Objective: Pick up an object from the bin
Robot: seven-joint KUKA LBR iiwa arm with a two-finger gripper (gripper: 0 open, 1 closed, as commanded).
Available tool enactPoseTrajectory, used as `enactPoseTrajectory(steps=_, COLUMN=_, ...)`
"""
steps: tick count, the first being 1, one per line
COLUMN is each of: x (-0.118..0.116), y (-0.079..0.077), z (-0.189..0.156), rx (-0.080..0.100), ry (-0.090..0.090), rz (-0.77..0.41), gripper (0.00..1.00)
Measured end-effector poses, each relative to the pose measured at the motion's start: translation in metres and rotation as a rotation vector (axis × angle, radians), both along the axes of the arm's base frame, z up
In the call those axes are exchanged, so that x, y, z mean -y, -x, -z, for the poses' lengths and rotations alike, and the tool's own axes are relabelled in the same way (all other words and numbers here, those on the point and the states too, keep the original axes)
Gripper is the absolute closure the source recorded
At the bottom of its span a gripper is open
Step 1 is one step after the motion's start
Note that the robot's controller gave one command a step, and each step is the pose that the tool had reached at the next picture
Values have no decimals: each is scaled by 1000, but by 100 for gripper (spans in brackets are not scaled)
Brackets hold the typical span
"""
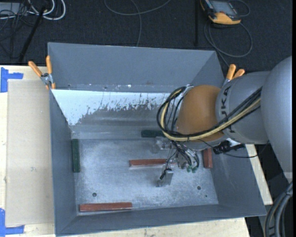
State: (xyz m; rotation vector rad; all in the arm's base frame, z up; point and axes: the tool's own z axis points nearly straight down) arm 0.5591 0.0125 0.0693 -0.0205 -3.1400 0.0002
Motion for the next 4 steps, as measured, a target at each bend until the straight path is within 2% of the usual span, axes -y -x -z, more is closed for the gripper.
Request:
enactPoseTrajectory(steps=1, x=0, y=0, z=0, rx=0, ry=0, rz=-1, gripper=100)
enactPoseTrajectory(steps=2, x=0, y=0, z=0, rx=0, ry=0, rz=-2, gripper=0)
enactPoseTrajectory(steps=3, x=0, y=0, z=0, rx=0, ry=0, rz=-3, gripper=100)
enactPoseTrajectory(steps=4, x=0, y=0, z=0, rx=0, ry=0, rz=-4, gripper=0)
